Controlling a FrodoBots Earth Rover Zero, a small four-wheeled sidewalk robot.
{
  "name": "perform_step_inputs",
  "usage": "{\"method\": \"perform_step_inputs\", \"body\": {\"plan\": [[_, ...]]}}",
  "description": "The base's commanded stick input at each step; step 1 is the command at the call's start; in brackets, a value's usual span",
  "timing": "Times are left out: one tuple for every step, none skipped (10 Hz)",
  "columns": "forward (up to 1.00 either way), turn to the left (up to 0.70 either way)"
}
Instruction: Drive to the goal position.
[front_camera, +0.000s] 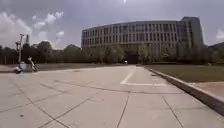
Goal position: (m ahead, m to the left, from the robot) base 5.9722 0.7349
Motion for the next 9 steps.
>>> {"method": "perform_step_inputs", "body": {"plan": [[0.70, 0.03], [0.70, 0.03], [0.70, 0.03], [0.70, 0.03], [0.70, 0.03], [0.70, 0.03], [0.70, 0.03], [0.70, 0.03], [0.70, 0.03]]}}
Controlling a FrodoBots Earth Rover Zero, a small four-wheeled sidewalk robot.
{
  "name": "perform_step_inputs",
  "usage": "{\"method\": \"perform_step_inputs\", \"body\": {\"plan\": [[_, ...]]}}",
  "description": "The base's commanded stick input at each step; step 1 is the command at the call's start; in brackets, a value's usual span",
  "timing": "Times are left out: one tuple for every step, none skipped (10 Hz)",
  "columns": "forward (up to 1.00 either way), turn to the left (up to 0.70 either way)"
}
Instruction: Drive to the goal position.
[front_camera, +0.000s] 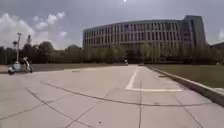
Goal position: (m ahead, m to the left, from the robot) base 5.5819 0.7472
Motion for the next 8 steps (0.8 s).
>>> {"method": "perform_step_inputs", "body": {"plan": [[0.70, 0.03], [0.70, 0.03], [0.70, 0.03], [0.70, 0.03], [0.70, 0.03], [0.70, 0.03], [0.70, 0.03], [0.70, 0.03]]}}
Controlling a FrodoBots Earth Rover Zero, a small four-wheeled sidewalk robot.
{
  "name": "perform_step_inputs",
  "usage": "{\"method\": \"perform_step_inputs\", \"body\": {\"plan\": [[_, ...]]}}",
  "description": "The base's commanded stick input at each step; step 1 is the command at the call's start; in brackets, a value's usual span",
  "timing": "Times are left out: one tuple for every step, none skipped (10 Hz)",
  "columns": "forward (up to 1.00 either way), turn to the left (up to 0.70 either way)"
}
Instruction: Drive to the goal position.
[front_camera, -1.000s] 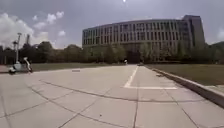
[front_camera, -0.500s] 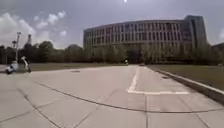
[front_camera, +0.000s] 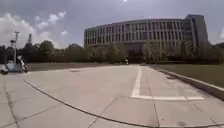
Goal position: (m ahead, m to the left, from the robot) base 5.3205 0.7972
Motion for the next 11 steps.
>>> {"method": "perform_step_inputs", "body": {"plan": [[0.70, 0.03], [0.70, 0.03], [0.70, 0.03], [0.70, 0.03], [0.70, 0.03], [0.70, 0.03], [0.70, 0.03], [0.70, 0.03], [0.70, 0.03], [0.70, 0.03], [0.70, 0.03]]}}
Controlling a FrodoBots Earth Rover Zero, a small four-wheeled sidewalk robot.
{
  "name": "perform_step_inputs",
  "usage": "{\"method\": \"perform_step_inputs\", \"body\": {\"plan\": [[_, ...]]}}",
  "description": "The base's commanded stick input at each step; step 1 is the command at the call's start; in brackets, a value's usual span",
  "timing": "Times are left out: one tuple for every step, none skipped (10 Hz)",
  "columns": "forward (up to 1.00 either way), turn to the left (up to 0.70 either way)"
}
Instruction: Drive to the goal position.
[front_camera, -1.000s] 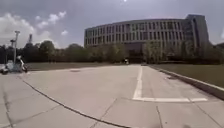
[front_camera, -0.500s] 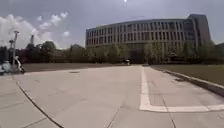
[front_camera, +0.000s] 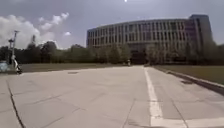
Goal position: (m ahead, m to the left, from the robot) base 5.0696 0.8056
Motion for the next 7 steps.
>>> {"method": "perform_step_inputs", "body": {"plan": [[0.70, 0.03], [0.70, 0.03], [0.70, 0.03], [0.70, 0.03], [0.70, 0.03], [0.70, 0.03], [0.70, 0.03]]}}
